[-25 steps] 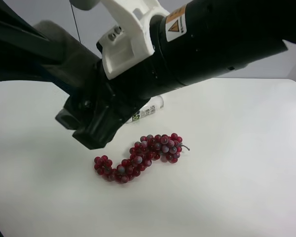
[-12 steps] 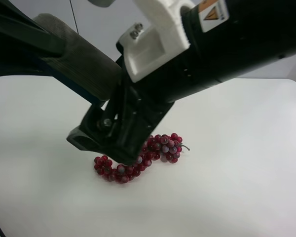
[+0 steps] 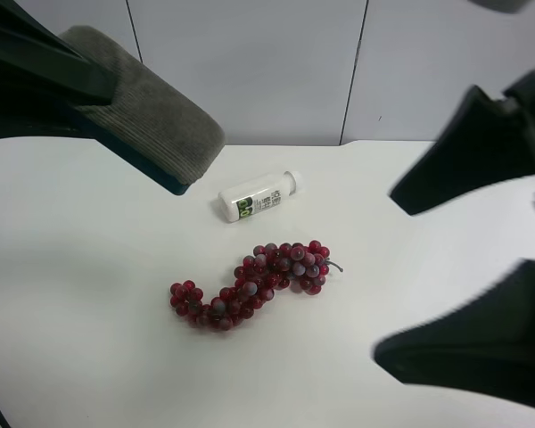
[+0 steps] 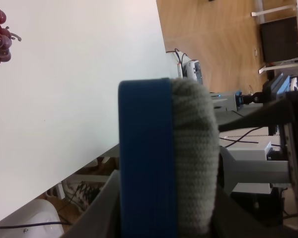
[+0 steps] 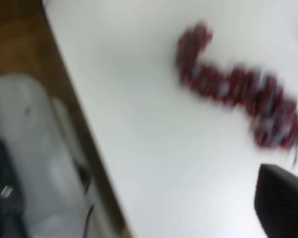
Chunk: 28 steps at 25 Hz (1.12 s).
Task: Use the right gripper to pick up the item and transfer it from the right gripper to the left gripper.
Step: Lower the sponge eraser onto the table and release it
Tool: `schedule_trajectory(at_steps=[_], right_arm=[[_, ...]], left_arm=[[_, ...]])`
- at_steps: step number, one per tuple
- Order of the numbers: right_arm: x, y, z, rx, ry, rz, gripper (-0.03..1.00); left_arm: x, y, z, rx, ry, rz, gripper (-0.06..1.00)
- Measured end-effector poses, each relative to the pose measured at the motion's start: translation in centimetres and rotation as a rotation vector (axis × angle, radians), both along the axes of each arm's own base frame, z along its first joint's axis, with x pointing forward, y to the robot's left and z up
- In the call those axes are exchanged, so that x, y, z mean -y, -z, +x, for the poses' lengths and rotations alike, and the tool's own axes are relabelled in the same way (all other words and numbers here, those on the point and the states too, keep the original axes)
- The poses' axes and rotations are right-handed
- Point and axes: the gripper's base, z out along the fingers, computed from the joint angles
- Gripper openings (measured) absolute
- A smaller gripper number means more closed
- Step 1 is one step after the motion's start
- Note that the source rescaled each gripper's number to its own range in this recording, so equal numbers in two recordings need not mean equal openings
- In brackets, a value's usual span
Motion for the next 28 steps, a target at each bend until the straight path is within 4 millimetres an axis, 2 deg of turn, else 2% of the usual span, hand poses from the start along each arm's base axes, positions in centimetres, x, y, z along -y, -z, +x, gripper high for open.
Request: schedule_trajectory(at_steps=[4,6,8,14,17,19,23,28], right_arm=[[2.5,-0.9,-1.4,-0.026,0.086,0.050,0.99],[3.8,-0.5,-2.2,-0.033,0.114,0.073,0.99],[5.5,0.5,-3.1,-0.030,0.135,0.088,0.99],[10.1,5.9,-4.9,0.020,0.222,0.059,0.99],[11.8,8.0,-5.4,0.065,0.257,0.076,0.99],[12.5,8.6,-5.7,0.100,0.274,0.125,0.99],[12.8,8.4,-5.8,0.153,0.287,0.258,0.99],[12.7,8.8,-5.7,0.147,0.292,0.257,0.99]], left_arm=[[0.0,0.0,0.0,0.000,0.000,0.000,0.00],[0.0,0.0,0.0,0.000,0.000,0.000,0.00],[0.0,0.0,0.0,0.000,0.000,0.000,0.00],[0.0,0.0,0.0,0.013,0.006,0.005,0.00],[0.0,0.0,0.0,0.015,0.007,0.006,0.00],[0.0,0.0,0.0,0.016,0.008,0.006,0.00],[0.0,0.0,0.0,0.016,0.008,0.006,0.00],[0.0,0.0,0.0,0.016,0.008,0.006,0.00]])
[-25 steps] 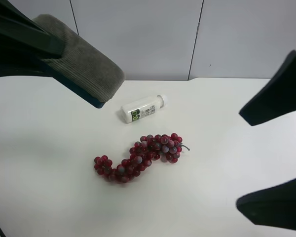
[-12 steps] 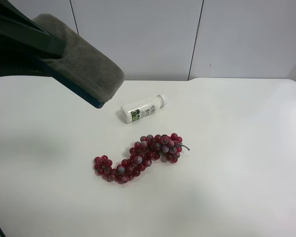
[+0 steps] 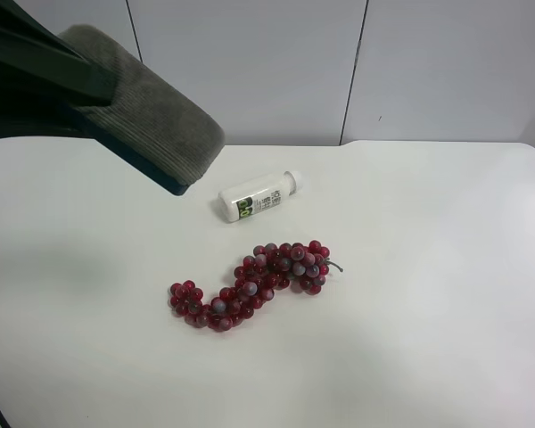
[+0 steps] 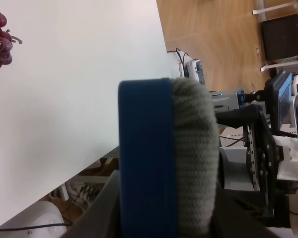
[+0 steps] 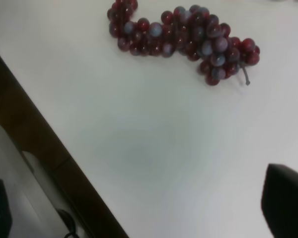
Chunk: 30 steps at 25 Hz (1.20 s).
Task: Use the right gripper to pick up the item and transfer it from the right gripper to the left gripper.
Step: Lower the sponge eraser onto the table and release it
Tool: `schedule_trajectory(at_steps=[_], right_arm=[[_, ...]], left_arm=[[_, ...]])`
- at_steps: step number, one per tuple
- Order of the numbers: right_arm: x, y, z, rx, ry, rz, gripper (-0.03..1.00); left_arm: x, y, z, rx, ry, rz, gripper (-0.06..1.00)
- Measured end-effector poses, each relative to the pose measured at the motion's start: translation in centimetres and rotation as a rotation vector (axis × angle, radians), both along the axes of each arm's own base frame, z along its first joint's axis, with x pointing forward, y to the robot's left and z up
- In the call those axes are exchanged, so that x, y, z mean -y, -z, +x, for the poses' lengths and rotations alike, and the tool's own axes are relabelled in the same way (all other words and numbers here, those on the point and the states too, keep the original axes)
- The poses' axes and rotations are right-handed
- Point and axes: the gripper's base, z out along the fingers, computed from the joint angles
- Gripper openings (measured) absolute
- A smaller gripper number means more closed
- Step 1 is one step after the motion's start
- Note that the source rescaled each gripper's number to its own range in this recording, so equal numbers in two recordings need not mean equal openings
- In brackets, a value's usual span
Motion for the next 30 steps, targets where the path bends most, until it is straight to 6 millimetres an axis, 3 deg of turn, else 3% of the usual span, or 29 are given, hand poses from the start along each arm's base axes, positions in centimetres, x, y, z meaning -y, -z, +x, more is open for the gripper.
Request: schedule_trajectory(at_steps=[12,20,26,30], right_arm=[[0.1,0.0,0.1,0.003,0.042,0.001,0.99],[1.1,-0.1,0.4,0.016,0.428,0.014,0.99],[2.4,-0.2,-1.5,0.130,0.732,0.097,0.99],[2.6,-0.2,-2.4,0.184,0.847,0.122,0.99]], left_arm=[[-0.1,0.2,0.1,0.010,-0.010,0.024,0.00],[-0.1,0.2,0.1,0.010,-0.010,0.025,0.00],[-0.1,0.2,0.2,0.047,0.001,0.037,0.00],[-0.3,0.3,0.3,0.075,-0.004,0.062,0.00]])
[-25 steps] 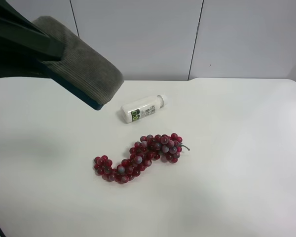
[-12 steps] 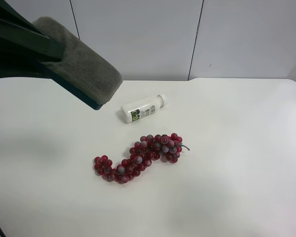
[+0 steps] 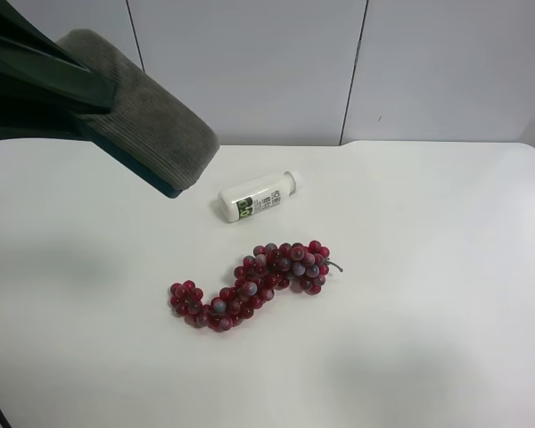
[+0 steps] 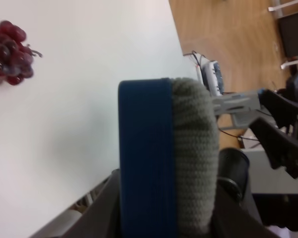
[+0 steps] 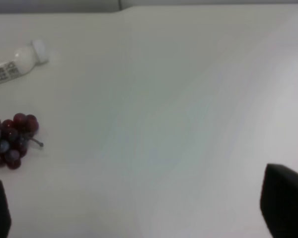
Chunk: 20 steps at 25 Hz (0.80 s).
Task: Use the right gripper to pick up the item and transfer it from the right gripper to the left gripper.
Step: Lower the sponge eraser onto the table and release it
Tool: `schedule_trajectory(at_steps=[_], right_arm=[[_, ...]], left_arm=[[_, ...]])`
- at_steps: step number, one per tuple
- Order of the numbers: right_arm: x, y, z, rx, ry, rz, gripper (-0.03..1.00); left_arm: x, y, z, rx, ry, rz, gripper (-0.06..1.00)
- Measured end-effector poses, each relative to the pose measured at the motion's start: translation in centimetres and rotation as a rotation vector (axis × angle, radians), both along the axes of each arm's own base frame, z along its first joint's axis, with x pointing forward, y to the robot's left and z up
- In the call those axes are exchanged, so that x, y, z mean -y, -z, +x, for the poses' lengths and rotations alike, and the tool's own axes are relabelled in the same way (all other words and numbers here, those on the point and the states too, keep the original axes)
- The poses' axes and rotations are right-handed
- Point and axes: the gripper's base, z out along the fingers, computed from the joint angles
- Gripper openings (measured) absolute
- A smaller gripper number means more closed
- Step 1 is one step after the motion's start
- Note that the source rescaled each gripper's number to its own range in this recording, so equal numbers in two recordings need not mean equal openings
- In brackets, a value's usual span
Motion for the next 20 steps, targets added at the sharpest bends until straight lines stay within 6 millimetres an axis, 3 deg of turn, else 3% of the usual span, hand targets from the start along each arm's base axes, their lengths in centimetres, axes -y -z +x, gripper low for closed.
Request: schedule_trajectory(at_steps=[9,20], right_arm=[[0.0,0.0,-0.1,0.001,0.059,0.000,0.99],[0.0,0.0,-0.1,0.001,0.059,0.000,0.99]], left_arm=[[-1.1,1.2,2.2,0.109,-0.126,0.165,0.00],[-0.4,8.3,8.6,0.023,-0.041,0.293,0.00]])
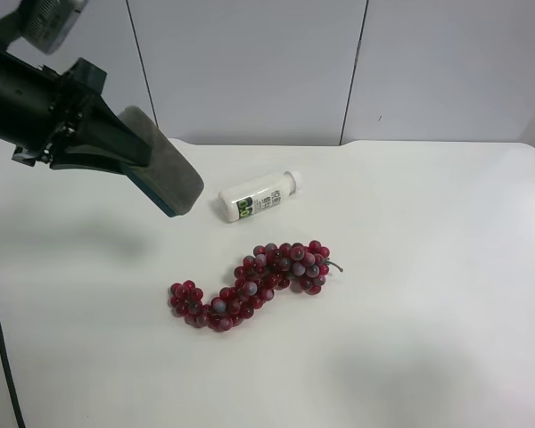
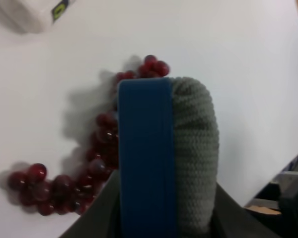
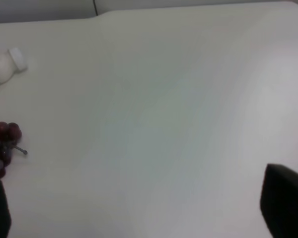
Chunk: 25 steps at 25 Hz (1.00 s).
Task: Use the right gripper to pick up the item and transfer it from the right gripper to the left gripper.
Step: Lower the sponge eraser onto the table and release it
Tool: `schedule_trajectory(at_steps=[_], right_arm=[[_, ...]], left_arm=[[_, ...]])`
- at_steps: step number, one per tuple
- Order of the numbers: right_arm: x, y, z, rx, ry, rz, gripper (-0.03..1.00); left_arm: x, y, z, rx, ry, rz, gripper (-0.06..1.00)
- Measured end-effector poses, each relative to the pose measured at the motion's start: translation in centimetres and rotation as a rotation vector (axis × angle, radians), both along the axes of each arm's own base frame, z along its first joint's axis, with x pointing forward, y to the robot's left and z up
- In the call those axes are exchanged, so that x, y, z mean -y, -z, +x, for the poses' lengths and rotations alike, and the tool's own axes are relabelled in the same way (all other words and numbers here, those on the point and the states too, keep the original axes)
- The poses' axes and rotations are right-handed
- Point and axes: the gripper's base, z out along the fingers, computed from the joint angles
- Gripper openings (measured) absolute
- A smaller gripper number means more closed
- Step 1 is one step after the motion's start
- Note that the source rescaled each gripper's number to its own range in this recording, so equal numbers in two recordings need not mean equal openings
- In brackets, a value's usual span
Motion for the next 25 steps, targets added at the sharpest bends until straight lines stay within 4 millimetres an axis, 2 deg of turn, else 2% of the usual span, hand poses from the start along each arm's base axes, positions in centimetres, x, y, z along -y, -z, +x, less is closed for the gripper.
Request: schedule_trajectory(at_steps=[7,12,16,20,25], right_arm=[[0.0,0.0,0.0,0.000,0.000,0.000,0.99],[0.0,0.0,0.0,0.000,0.000,0.000,0.99],[0.0,0.0,0.0,0.000,0.000,0.000,0.99],[0.0,0.0,0.0,0.000,0.000,0.000,0.99],[0.0,0.0,0.0,0.000,0.000,0.000,0.99]], left_arm=[[-0.6,5.0,3.2,-0.056,-0.019,0.078,0.00],[-4.0,8.9,5.3,-0.138,-0.090,0.097,0.00],[-6.4,11.4,6.0,-0.172,-0.111,0.117,0.00],[-8.3,12.8,6.4,-0.201,-0.161,0.105,0.00],[-9.4,13.1,6.7,-0.187,-0.199,0.127,0.00]])
